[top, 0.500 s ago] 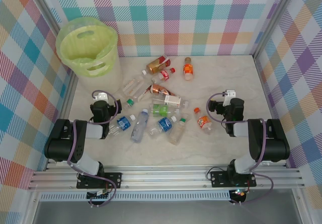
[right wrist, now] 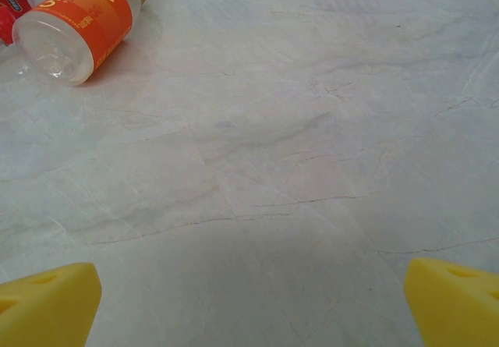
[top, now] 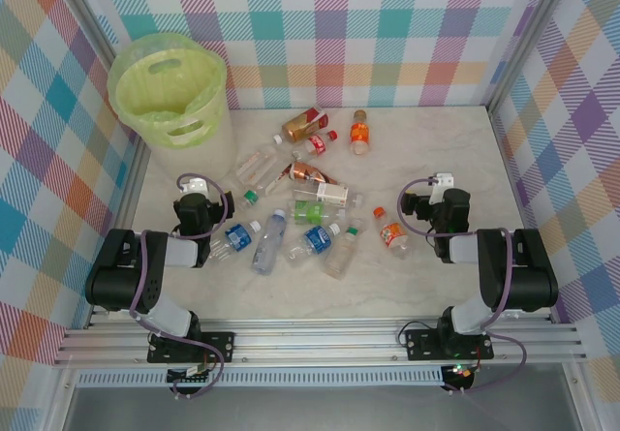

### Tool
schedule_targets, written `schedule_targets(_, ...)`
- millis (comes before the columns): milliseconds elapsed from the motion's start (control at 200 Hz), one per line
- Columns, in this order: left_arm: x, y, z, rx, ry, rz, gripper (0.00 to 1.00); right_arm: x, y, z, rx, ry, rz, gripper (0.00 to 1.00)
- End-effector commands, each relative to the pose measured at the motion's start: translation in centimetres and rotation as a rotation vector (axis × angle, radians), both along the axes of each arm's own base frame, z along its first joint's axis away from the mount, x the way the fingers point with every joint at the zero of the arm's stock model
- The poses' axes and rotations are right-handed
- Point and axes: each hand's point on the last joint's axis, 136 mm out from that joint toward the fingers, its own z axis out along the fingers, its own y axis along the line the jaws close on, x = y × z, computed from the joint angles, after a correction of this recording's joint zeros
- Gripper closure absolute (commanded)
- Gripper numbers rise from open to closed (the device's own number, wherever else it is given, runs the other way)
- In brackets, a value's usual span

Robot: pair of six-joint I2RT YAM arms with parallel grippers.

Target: Put the plastic bottles in the bin

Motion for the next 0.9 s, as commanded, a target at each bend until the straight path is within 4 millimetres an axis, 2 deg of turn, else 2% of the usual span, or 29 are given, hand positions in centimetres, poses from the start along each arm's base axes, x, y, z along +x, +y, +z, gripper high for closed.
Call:
schedule_targets(0,0.6,-0.6,0.8,0.002,-0.026,-0.028,0.00,0.8,0.2,1.6,0.014,-0.054,-0.002,0.00)
schedule_targets(235,0.4,-0.5,0.8,0.003,-0.031,-0.025,0.00,0.7,0.1,1.7,0.014,-0.060,-0.004,0.00)
schedule_targets(350,0.2,-0.8,1.6,0.001,-0.037,-0.045,0.00,0.4,0.5,2.3,0.015,-0.079,0.018,0.00)
schedule_targets(490,-0.7,-0.4,3.7,-0.004,-0.049,-0.025,0.00,0.0,0.8,3.7,0.012,-0.090,0.036,0.00)
schedule_targets(605,-1.9,0.3,4.9,-0.055,0.006,0.049,0.00,-0.5,0.9,5.4,0.013,-0.094,0.045,0.00)
schedule_targets(630,-2.1,0.6,5.9,-0.074,-0.005,0.079,0.00,-0.6,0.9,5.9,0.015,-0.094,0.040,0.00)
schedule_targets(765,-4.5,1.5,8.4,-0.185,0.001,0.184,0.00,-1.5,0.9,8.2,0.108,-0.046,0.005,0.00)
schedule_targets(895,-6.6,1.5,10.1,-0.359,0.036,0.270,0.00,-3.0,2.3,8.7,0.223,0.086,0.030,0.00)
